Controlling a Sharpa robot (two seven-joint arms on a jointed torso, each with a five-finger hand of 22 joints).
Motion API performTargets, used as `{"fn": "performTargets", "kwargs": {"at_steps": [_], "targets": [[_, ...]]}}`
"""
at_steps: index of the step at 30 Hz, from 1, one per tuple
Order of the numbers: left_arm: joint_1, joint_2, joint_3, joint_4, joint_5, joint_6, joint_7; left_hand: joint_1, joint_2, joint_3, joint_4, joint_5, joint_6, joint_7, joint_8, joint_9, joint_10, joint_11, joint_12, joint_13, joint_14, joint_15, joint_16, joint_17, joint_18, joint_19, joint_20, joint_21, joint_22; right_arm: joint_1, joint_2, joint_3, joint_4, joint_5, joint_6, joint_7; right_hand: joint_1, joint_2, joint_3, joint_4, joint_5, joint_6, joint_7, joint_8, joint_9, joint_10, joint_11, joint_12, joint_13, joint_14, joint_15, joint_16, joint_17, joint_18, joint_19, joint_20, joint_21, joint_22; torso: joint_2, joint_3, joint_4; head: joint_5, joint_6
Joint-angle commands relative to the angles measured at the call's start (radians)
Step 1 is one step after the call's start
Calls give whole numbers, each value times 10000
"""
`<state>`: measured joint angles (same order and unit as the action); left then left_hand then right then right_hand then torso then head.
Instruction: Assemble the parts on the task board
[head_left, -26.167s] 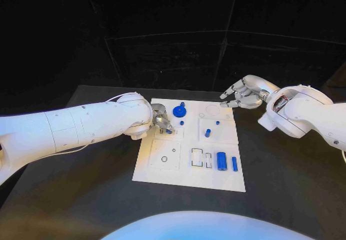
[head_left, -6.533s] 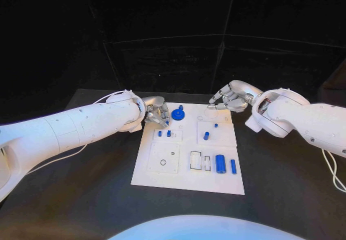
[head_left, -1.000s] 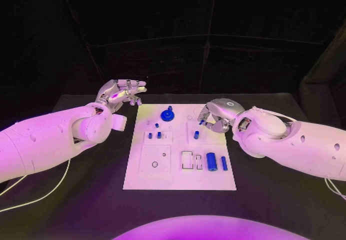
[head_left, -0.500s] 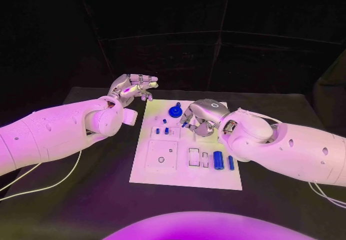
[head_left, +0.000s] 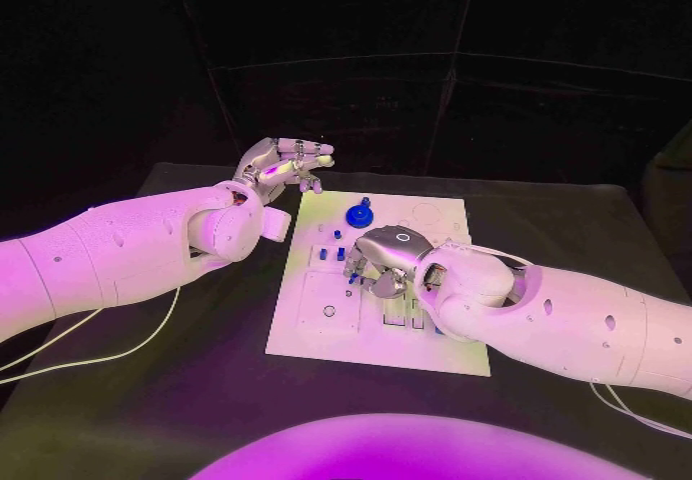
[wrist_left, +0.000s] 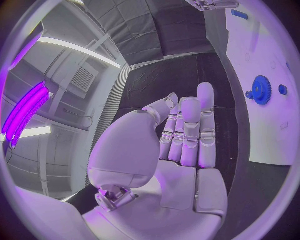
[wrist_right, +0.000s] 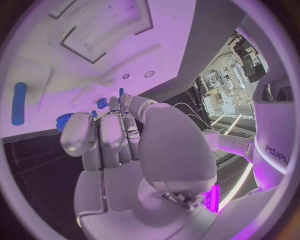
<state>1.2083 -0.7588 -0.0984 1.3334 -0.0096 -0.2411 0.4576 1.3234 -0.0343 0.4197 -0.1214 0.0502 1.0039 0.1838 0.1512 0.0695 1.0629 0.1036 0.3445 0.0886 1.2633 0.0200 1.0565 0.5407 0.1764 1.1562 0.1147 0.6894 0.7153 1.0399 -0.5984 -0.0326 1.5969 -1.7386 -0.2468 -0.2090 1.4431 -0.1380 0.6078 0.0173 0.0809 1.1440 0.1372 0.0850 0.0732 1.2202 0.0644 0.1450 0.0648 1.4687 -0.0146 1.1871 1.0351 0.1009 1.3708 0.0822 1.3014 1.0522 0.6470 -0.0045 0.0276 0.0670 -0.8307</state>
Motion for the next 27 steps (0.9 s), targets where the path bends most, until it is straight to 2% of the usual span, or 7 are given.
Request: {"fn": "performTargets", "kwargs": {"at_steps": [1, 13, 17, 27], "targets": [[17, 28, 9, 13, 36, 119, -8, -104, -7, -36, 0, 25, -47, -10, 47, 5, -41, 2, 55, 9, -64, -30, -38, -8, 59, -48, 19, -65, -13, -53, 94, 8, -39, -317, 374, 118, -37, 21, 4, -54, 31, 23, 35, -34, -4, 18, 34, -61, 6, 222, -51, -54, -2, -31, 74, 24, 41, 14, -1, 4, -6, 90, -22], [17, 49, 9, -7, 36, 190, -101, -116, -6, -43, 4, 25, -55, -10, 53, 5, -52, 4, 65, 10, -76, -29, -52, -39, 59, -49, 21, -70, -16, -131, 298, 9, -151, -459, 571, 82, -64, 3, -7, -95, 36, 18, 47, -48, -8, 15, 42, -73, 8, 220, -45, -57, -21, -30, 68, 25, 44, 11, 3, 6, -19, 218, -89], [17, 59, 9, -12, 36, 203, -119, -116, -6, -43, 4, 25, -55, -10, 53, 5, -52, 4, 65, 10, -76, -29, -52, -39, 59, -49, 21, -70, -16, -141, 332, 9, -189, -504, 658, 45, -64, 3, -7, -95, 36, 18, 47, -48, -8, 15, 42, -73, 8, 220, -45, -57, -21, -30, 68, 25, 44, 11, 2, 4, -8, 200, -141], [17, 84, 9, -43, 36, 210, -144, -134, -6, -54, 11, 25, -71, -7, 63, 4, -73, 6, 80, 11, -86, -26, -57, -57, 60, -52, 24, -78, -21, -165, 348, 8, -206, -621, 820, -16, -84, -2, -18, -110, 22, 24, 49, -50, -8, 17, 44, -77, 9, 219, -42, -60, -32, -29, 63, 27, 42, 5, -6, 12, -17, 209, -146]]}}
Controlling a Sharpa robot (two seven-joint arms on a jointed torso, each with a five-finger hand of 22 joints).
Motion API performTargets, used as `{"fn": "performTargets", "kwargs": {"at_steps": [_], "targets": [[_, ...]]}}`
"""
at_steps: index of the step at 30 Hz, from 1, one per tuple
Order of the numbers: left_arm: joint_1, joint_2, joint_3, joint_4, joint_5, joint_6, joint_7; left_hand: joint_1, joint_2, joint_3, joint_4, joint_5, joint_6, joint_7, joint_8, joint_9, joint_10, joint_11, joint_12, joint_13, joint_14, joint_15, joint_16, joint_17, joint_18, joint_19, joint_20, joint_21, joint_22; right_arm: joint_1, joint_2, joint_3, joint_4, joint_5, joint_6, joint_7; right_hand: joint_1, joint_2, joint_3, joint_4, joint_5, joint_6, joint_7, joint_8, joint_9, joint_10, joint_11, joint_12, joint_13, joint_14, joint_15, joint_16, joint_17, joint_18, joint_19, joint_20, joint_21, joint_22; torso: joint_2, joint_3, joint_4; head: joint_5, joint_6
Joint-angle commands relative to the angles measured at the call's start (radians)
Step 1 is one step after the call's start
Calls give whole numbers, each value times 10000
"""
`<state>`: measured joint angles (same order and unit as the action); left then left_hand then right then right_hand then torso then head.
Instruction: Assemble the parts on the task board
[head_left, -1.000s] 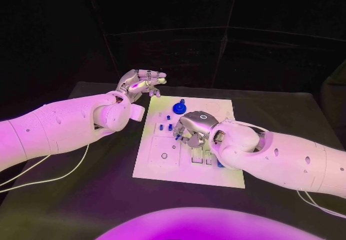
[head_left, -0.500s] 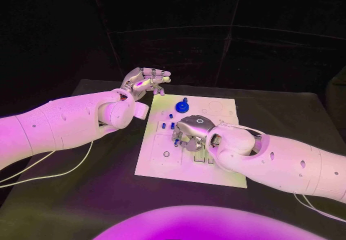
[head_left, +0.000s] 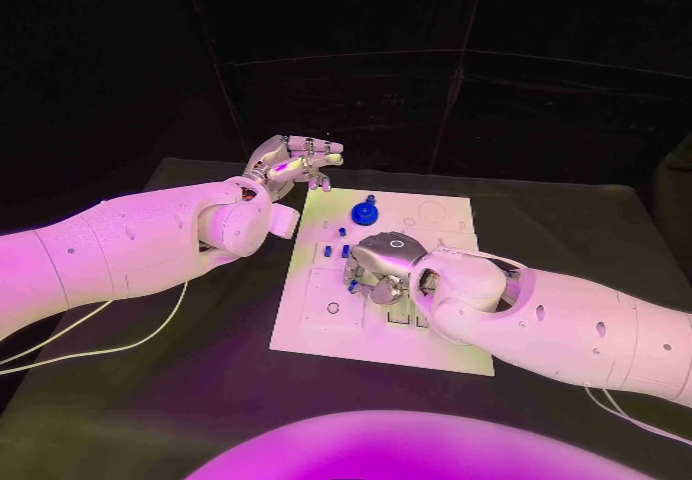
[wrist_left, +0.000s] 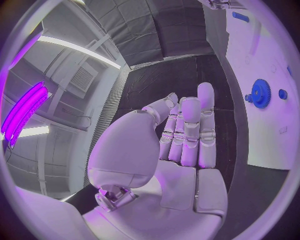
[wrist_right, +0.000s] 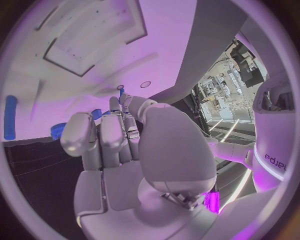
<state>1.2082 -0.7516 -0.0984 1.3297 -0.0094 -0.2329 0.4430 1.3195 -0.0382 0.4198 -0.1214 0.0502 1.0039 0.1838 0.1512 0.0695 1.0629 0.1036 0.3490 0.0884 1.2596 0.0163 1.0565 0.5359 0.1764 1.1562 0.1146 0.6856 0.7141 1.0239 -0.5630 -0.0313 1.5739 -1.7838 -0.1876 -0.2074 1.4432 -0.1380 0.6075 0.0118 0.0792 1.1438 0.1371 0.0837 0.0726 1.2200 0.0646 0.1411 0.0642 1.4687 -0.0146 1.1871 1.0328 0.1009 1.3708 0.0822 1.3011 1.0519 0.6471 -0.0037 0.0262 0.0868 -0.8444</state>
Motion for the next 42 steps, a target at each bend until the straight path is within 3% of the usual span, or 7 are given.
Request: {"fn": "performTargets", "kwargs": {"at_steps": [1, 23, 42], "targets": [[17, 12, 9, -9, 33, 129, 1, -95, 33, -54, 11, 25, -71, -7, 63, 4, -73, 6, 35, 13, -49, 11, -57, -9, 59, -52, 25, -40, -9, -6, -12, -5, 31, -175, 246, -38, -84, -1, -15, -56, 39, 26, 50, -38, -2, 19, 43, -38, 16, 219, -42, -60, -9, -29, 64, 26, 45, 8, -6, 3, 0, 16, -15], [17, 23, 8, -80, 33, 165, -42, -106, 38, -60, 15, 25, -82, -5, 71, 4, -88, 8, 46, 13, -55, 12, -58, -16, 60, -54, 27, -46, -13, -14, -111, -6, 135, -381, 326, -202, -105, 5, -24, -73, 30, 42, 47, -37, -1, 29, 41, -40, 19, 222, -41, -45, 2, -31, 65, 28, 53, 20, 0, -2, -1, -2, -21], [21, 11, 8, -32, 33, 187, -98, -106, 38, -60, 15, 25, -82, -5, 71, 4, -88, 8, 46, 13, -55, 12, -58, -16, 60, -54, 27, -46, -13, -35, 127, -29, 36, -545, 690, -316, -433, -9, -248, -104, 50, 41, 43, -93, -14, 3, 46, -112, 17, 203, -32, -60, -96, -23, 26, 37, 49, 0, 13, -5, 2, 16, -73]]}}
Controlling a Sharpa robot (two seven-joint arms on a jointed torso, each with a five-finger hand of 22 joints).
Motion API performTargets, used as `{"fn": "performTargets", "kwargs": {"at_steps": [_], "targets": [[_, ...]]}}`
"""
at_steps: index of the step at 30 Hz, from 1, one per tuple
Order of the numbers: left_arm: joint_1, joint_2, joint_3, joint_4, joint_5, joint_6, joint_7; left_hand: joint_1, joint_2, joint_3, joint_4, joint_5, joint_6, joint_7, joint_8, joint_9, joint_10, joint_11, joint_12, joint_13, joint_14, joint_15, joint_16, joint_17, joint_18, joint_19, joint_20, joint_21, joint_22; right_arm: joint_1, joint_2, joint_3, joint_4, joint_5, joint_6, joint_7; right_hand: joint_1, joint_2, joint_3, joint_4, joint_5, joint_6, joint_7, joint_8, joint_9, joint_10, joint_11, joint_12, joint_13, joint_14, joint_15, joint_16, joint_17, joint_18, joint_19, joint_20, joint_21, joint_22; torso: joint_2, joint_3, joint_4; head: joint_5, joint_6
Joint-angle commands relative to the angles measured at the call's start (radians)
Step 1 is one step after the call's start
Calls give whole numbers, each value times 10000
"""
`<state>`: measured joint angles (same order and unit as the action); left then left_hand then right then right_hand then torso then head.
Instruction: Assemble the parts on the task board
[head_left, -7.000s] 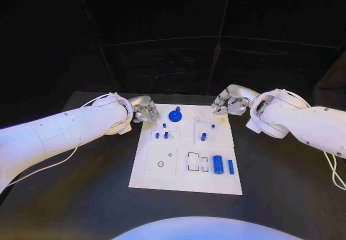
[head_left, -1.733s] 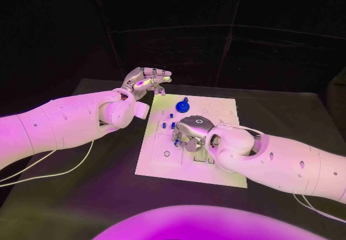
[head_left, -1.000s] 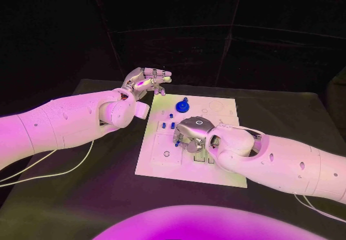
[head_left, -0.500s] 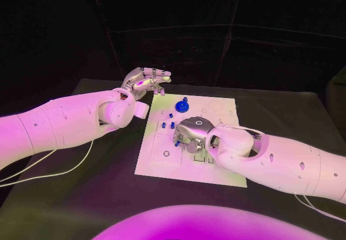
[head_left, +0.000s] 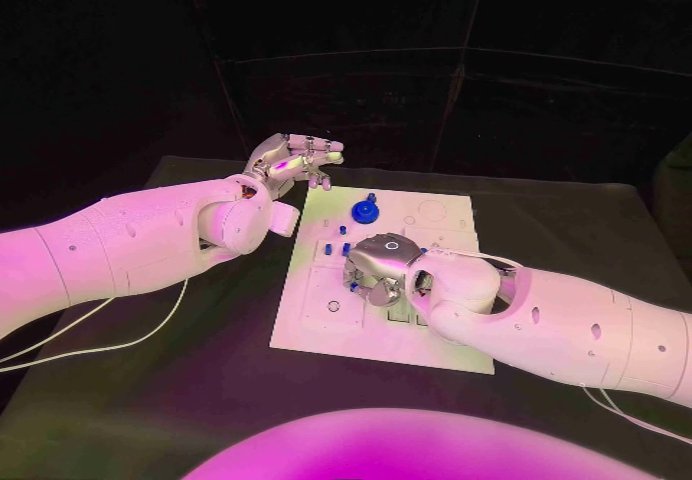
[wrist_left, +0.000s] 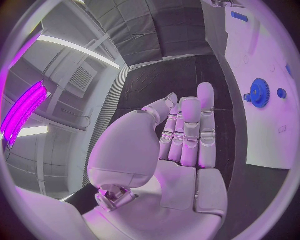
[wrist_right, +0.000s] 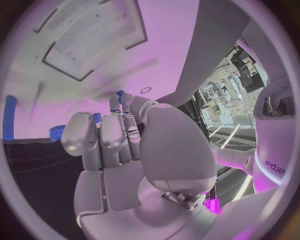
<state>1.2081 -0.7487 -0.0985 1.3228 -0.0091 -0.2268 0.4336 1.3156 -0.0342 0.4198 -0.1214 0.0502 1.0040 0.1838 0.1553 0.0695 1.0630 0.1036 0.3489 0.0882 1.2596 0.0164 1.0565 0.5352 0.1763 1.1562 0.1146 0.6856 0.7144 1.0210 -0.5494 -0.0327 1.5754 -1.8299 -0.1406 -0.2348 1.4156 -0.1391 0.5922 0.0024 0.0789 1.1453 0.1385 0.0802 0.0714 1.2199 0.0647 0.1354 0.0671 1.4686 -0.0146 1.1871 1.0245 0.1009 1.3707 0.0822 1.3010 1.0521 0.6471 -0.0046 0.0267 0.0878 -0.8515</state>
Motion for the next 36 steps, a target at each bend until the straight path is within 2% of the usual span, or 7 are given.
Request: {"fn": "performTargets", "kwargs": {"at_steps": [1, 7, 12, 17, 21, 28, 36], "targets": [[23, -24, 9, 46, 30, 129, -14, -67, -2, -60, 15, 25, -83, -5, 30, 4, -89, 8, 47, 15, -56, 12, -58, -9, 61, -54, 27, -46, -16, -8, -15, -16, 25, -77, 214, -39, -181, -1, -115, -11, 56, 21, 29, -64, -3, -3, 46, -63, -13, 203, -31, -58, -17, -21, 21, 37, 45, -12, 13, 3, -4, 5, -2], [25, -29, 9, 61, 30, 140, -43, -67, -2, -60, 15, 25, -83, -5, 30, 4, -89, 8, 47, 15, -56, 12, -58, -9, 61, -54, 27, -46, -16, -12, -18, -19, 10, -14, 168, -25, -359, -25, -239, -20, 71, -220, 100, -176, -51, -307, 134, -264, -50, 189, 30, -66, -84, -12, -29, 74, 4, -85, -7, 5, 1, 18, -35], [26, -30, 9, 56, 30, 142, -54, -67, -2, -60, 15, 25, -83, -5, 30, 4, -89, 8, 47, 15, -56, 12, -58, -9, 61, -54, 27, -46, -16, -13, -24, -21, -19, 83, -8, 4, -608, -199, -361, -22, 55, -884, 314, -208, -89, -1056, 371, -649, -63, 100, 222, -251, -406, 116, -360, 213, -407, -802, -9, 11, -11, 20, -40], [26, -34, 9, 57, 30, 144, -60, -67, -2, -60, 15, 25, -83, -5, 30, 4, -89, 8, 47, 15, -56, 12, -58, -9, 61, -54, 27, -46, -16, -13, -69, -22, -5, 129, -373, 47, -704, -324, -566, -65, 31, -1539, 297, -200, -85, -1594, 438, -692, -48, -50, 279, -569, -856, 228, -627, 297, -781, -1390, -3, 8, -10, 4, -13], [25, -38, 9, 54, 30, 145, -62, -67, -2, -60, 15, 25, -83, -5, 30, 4, -89, 8, 47, 15, -56, 12, -58, -9, 61, -54, 27, -46, -16, -14, -195, -23, 94, 200, -842, 128, -723, -336, -662, -75, 48, -1621, 286, -186, -73, -1680, 436, -650, -37, -97, 275, -687, -1026, 260, -701, 304, -901, -1574, -14, 13, -8, -13, 9], [25, -78, 8, 51, 30, 141, -72, -67, -2, -60, 15, 25, -83, -5, 30, 4, -89, 8, 47, 15, -56, 12, -58, -9, 61, -54, 27, -46, -16, -10, -950, -16, 705, 483, -1630, 206, -759, -287, -788, -54, 143, -1521, 262, -124, -35, -1489, 391, -431, -9, -45, 239, -644, -1032, 237, -603, 279, -858, -1466, -29, 10, -36, -27, 61], [24, -99, 6, 43, 30, 148, -86, -79, 5, -70, 15, 26, -107, -5, 51, 4, -121, 9, 79, 18, -72, 15, -64, -37, 62, -58, 31, -61, -26, 357, -2243, 119, 1235, 1277, -1855, -48, -886, -347, -1003, 44, -123, -1416, 186, -123, -30, -1312, 318, -238, -16, -32, 189, -665, -1120, 220, -523, 253, -845, -1427, -36, 10, -52, -302, 244]]}}
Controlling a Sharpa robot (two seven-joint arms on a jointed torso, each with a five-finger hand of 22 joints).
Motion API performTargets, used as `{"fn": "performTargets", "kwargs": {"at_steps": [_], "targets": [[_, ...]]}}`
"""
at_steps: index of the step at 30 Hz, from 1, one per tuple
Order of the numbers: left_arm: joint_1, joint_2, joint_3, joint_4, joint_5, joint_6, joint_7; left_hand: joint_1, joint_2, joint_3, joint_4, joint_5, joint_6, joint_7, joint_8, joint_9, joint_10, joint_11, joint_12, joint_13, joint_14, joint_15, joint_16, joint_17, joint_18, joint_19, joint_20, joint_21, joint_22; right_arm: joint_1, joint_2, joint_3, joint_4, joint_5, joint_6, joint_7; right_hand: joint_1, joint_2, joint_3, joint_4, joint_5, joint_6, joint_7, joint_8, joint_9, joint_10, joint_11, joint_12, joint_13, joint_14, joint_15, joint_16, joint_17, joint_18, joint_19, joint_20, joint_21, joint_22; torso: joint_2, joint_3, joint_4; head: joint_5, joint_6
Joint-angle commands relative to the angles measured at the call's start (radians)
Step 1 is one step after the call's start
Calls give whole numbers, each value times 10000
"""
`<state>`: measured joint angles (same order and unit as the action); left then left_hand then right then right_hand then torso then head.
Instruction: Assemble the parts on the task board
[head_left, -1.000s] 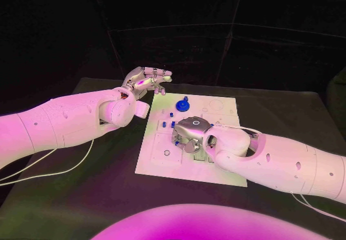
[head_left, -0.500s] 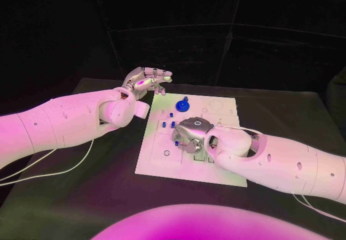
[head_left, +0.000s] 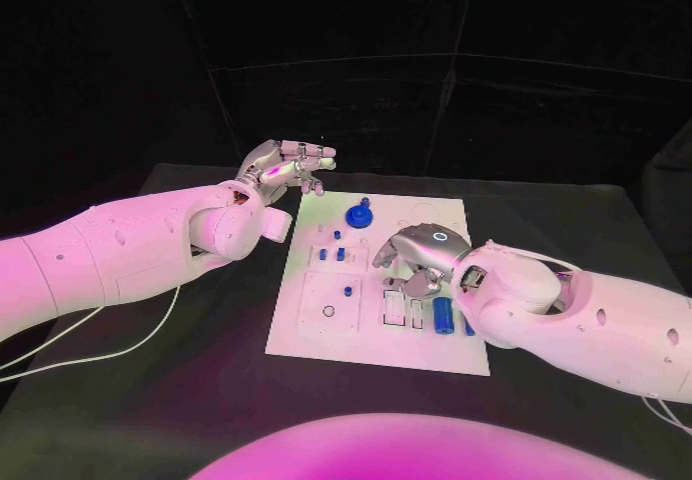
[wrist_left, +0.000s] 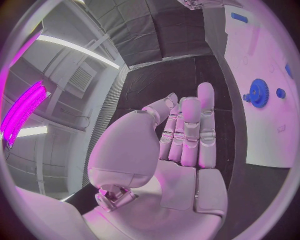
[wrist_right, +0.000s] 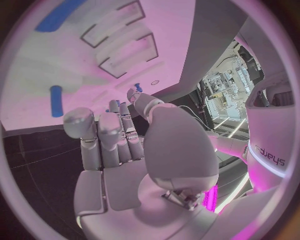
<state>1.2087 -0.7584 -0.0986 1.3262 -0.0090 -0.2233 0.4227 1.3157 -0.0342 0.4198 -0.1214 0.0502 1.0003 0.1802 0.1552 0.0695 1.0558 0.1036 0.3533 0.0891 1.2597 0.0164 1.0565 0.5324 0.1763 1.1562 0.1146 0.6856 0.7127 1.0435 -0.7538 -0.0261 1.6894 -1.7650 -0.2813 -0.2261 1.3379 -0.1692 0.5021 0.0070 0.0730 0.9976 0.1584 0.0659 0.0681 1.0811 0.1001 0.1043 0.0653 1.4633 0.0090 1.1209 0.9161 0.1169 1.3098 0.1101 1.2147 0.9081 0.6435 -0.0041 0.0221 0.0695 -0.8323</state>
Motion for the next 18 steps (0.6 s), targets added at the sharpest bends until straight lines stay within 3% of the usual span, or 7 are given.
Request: {"fn": "performTargets", "kwargs": {"at_steps": [1, 5, 6, 7, 9, 13, 18], "targets": [[17, -2, 7, 6, 29, 114, 22, -80, 6, -70, 15, 26, -70, 31, 52, 4, -48, 9, 35, 9, -72, 15, -64, -8, 62, -58, 31, -61, -9, 195, -314, 73, 101, 701, -370, -200, -113, -78, -139, -4, -70, 38, -28, 6, -3, 59, -45, 76, -4, 20, -53, -12, -54, 61, 90, -26, 13, 5, 3, 9, -10, -142, 67], [16, 8, 5, -2, 29, 121, 21, -80, 6, -70, 15, 26, -70, 31, 52, 4, -48, 9, 35, 9, -72, 15, -64, -8, 62, -58, 31, -61, -9, 365, -607, 115, 17, 831, -59, -383, -237, -231, -598, 87, -185, -226, -112, -45, -33, -358, -44, -41, -24, 34, -56, 1, -72, 86, 65, -31, -92, -156, 4, 4, -11, -297, 185], [15, 14, 4, -7, 29, 122, 22, -80, 6, -70, 15, 26, -70, 31, 52, 4, -48, 9, 35, 9, -72, 15, -64, -8, 62, -58, 31, -61, -9, 416, -696, 126, -52, 851, 61, -448, -312, -288, -987, 172, -236, -388, -190, -46, -40, -677, -9, -150, -28, 59, -33, 64, -9, 96, 48, -14, -166, -275, 2, 7, -11, -310, 192], [15, 19, 4, -10, 29, 123, 23, -80, 6, -70, 15, 26, -70, 31, 52, 4, -48, 9, 35, 9, -72, 15, -64, -8, 62, -58, 31, -61, -9, 449, -754, 133, -114, 861, 141, -493, -181, -133, -1832, 346, -230, -683, -399, 6, -26, -1125, -4, -259, -3, 88, -37, 143, 47, 90, 92, 6, -206, -318, 2, 7, -9, -315, 197], [14, 30, 3, -16, 29, 126, 23, -80, 6, -70, 15, 26, -70, 31, 52, 4, -48, 9, 35, 9, -72, 15, -64, -8, 62, -58, 31, -61, -9, 505, -854, 144, -250, 851, 270, -572, 178, -2, -2747, 530, -187, -844, -402, -16, -16, -1283, 31, -164, 18, 91, -13, 187, 48, 90, 149, -3, -232, -331, 9, 2, 8, -344, 222], [12, 55, -1, -29, 29, 135, 19, -80, 6, -70, 15, 26, -70, 31, 52, 4, -48, 9, 35, 9, -72, 15, -64, -8, 62, -58, 31, -61, -9, 567, -942, 157, -497, 771, 521, -692, 571, 119, -3288, 773, -226, -888, -478, -23, -16, -1353, 36, -10, 14, 83, 8, 211, 8, 86, 208, 27, -225, -303, 16, 7, 25, -373, 244], [11, 70, -4, -36, 29, 145, 17, -80, 6, -70, 15, 26, -70, 31, 52, 4, -48, 9, 35, 9, -72, 15, -64, -8, 62, -58, 31, -61, -9, 593, -875, 160, -705, 729, 904, -755, 813, 257, -3396, 862, -212, -842, -466, -3, -5, -1287, 17, 136, 26, 84, 1, 229, -9, 79, 243, 28, -214, -281, 21, -2, 37, -370, 244]]}}
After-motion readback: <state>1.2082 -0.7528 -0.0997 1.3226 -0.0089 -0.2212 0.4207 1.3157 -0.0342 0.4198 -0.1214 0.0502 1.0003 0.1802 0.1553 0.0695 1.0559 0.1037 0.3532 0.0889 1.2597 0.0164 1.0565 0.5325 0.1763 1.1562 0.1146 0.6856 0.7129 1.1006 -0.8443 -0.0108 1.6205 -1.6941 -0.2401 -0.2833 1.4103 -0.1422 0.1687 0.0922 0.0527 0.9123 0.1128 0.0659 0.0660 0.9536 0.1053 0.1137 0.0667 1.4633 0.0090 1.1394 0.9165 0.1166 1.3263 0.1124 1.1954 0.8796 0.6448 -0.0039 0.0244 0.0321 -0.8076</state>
